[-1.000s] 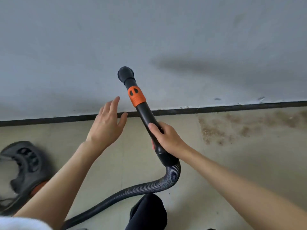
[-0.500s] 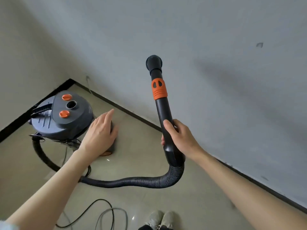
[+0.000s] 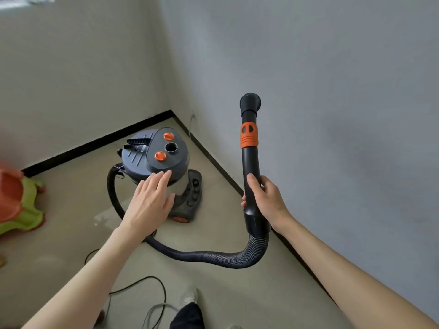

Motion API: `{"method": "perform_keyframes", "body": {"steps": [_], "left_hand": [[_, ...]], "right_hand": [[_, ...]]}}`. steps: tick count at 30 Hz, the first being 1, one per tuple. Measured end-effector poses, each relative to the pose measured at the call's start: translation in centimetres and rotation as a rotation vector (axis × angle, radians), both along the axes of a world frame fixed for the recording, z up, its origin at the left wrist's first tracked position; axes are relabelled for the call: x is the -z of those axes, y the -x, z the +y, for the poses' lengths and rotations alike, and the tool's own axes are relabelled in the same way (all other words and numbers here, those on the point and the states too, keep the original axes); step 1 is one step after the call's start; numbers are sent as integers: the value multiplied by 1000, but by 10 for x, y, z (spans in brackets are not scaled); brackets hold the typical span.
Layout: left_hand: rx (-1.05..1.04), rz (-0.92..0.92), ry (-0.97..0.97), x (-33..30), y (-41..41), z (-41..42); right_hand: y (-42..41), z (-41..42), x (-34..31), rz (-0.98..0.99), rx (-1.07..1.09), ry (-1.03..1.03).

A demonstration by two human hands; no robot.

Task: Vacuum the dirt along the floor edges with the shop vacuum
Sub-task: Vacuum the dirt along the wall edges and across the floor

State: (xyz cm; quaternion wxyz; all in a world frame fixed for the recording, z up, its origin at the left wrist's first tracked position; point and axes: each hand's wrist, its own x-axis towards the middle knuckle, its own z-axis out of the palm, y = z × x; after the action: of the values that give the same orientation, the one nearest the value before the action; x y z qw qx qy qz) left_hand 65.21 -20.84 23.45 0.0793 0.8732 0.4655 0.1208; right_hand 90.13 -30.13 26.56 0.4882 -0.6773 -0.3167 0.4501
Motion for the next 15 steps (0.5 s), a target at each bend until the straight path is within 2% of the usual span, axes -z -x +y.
{"method": "perform_keyframes", "body": {"steps": [6, 15], "left_hand": [[-25, 39, 12, 38, 28, 81], [-7, 201, 180, 144, 58, 280]], "right_hand": [[25, 86, 18, -64, -99, 38], [55, 266, 101, -174, -103, 242]]}}
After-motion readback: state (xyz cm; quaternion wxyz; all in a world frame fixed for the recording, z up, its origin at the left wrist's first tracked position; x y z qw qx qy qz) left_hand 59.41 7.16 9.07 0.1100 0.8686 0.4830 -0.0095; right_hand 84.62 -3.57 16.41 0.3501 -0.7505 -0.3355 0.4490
